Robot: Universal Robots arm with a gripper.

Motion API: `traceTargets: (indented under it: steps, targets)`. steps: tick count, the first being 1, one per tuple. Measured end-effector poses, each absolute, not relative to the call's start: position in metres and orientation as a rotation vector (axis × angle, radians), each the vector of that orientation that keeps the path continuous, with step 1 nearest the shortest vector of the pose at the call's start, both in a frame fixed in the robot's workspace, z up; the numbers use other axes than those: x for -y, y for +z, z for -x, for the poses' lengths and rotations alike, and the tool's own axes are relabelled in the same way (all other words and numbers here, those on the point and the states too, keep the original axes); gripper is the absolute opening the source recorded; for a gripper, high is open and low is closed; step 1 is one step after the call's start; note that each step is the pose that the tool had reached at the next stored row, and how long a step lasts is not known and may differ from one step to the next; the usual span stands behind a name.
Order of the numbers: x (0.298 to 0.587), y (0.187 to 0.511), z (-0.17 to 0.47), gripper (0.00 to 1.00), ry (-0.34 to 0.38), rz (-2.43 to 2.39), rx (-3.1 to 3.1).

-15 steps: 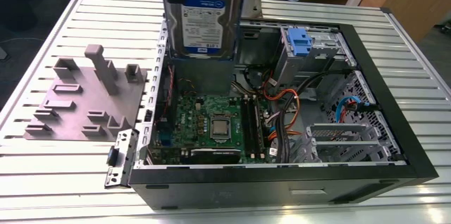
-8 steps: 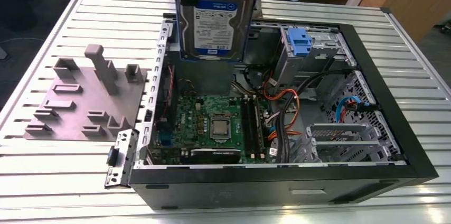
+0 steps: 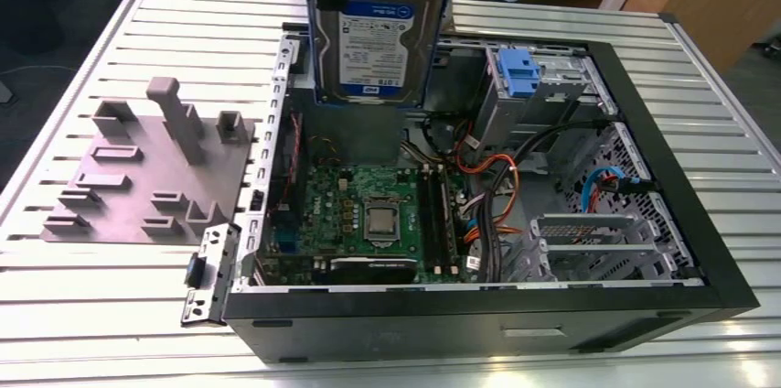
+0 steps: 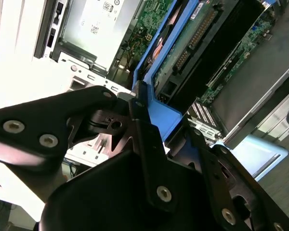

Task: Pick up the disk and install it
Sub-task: 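Pick up the disk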

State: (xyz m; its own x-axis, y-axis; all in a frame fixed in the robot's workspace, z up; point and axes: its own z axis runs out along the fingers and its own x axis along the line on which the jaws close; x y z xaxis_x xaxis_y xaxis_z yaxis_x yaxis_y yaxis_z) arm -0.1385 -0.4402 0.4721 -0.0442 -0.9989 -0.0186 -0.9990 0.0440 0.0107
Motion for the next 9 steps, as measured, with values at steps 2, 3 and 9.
traceTargets:
  steps: [2, 3, 9]
  targets:
    - [0.44, 0.472, 0.135, 0.37, 0.032, 2.168, -2.265]
    - [0.44, 0.472, 0.132, 0.37, 0.032, 2.168, -2.265]
    - [0.44, 0.471, 0.115, 0.37, 0.032, 2.168, -2.265]
